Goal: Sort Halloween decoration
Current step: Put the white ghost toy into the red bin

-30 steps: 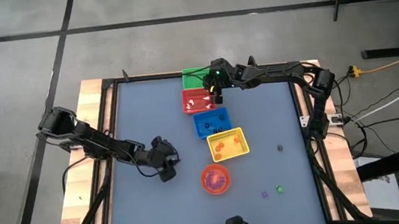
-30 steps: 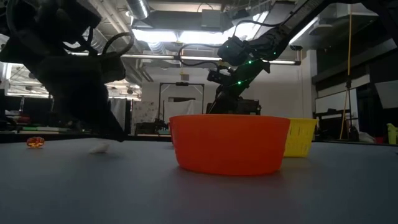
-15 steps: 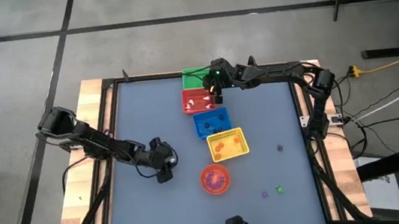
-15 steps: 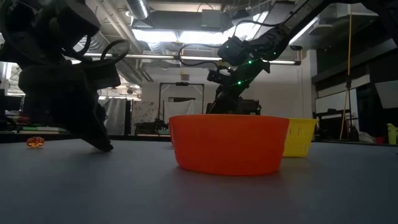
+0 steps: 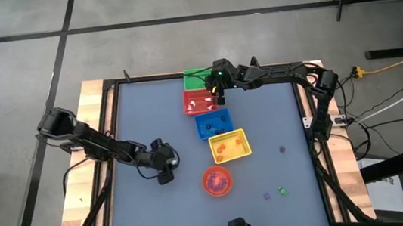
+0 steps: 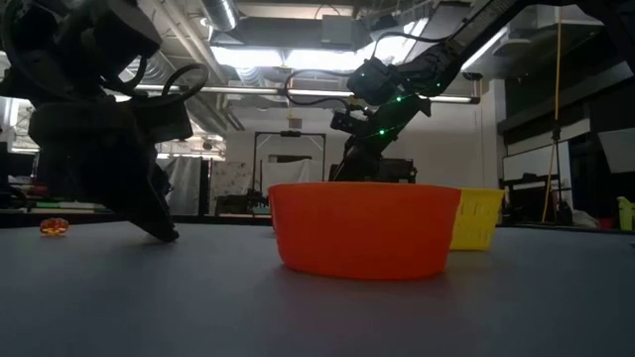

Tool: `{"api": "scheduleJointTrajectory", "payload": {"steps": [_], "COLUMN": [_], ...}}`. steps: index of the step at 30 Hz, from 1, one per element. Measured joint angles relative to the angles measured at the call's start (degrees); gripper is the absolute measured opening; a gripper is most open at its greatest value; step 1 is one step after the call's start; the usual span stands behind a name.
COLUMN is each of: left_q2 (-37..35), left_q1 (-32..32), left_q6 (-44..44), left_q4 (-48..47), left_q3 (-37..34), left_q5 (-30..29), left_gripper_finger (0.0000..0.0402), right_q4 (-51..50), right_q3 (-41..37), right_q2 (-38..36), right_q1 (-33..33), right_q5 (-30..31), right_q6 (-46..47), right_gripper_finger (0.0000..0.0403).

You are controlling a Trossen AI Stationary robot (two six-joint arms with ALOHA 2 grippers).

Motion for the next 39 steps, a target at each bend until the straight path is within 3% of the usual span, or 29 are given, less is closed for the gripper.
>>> {"api": "scheduleJointTrajectory", "payload": {"steps": [19,30,39], "left_q2": [-2.09,-2.09,-2.07], "left_q1": [-0.09,-0.07,-0.09], "left_q6": [-0.58,-0.56,-0.55], "left_q4": [-2.54,-3.03,-2.97], "left_q3": [-0.15,-0.15,-0.15], "left_q5": [0.64,0.24,-1.07], "left_gripper_finger": [0.0187,0.0145,0.0137], "right_q4": [0.0,0.0,0.0], "right_q3": [0.02,0.02,0.01], "right_q2": [0.0,0.0,0.0], "right_q1": [0.0,0.0,0.0], "right_q5": [-0.15,-0.15,-0.17], "right_q6": [0.01,-0.01,0.0], "right_gripper_finger": [0.0182,0.0182,0.0182]}}
